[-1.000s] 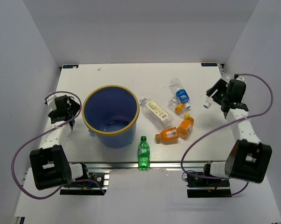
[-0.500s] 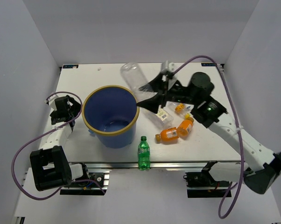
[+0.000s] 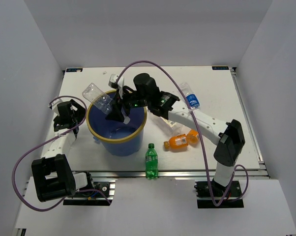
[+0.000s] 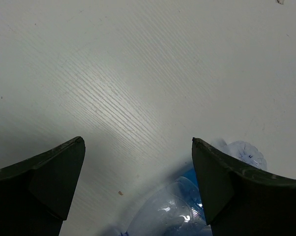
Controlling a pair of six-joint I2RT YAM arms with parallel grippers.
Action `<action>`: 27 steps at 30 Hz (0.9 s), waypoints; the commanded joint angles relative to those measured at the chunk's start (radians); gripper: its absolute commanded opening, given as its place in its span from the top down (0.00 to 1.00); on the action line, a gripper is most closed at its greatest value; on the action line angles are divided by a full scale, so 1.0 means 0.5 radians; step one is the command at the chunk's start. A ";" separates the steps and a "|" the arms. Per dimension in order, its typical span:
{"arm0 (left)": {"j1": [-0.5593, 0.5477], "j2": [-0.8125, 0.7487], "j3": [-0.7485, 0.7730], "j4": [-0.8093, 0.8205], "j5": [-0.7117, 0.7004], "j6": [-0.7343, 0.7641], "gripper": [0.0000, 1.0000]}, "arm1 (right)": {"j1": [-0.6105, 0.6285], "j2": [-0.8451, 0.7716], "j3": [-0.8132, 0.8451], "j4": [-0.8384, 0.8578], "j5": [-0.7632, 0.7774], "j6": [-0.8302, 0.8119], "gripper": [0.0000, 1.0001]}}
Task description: Put the plastic bottles in the bin
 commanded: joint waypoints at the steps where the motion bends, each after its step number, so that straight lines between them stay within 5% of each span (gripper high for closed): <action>1: 0.011 -0.055 -0.014 0.028 0.064 0.030 0.02 | 0.008 0.005 0.180 -0.103 0.072 -0.039 0.38; 3: 0.011 -0.040 -0.011 0.040 0.082 0.030 0.02 | 0.008 -0.001 0.159 -0.087 0.096 -0.027 0.31; 5: 0.011 -0.018 -0.002 0.031 0.128 0.033 0.02 | 0.005 -0.031 0.140 -0.066 0.124 -0.027 0.11; 20: 0.008 0.249 -0.167 0.420 1.266 0.070 0.02 | -0.057 -0.433 -0.261 0.048 0.422 0.047 0.11; 27: -0.013 0.267 -0.183 0.439 1.325 0.094 0.02 | -0.109 -0.626 -0.507 0.088 0.413 0.044 0.11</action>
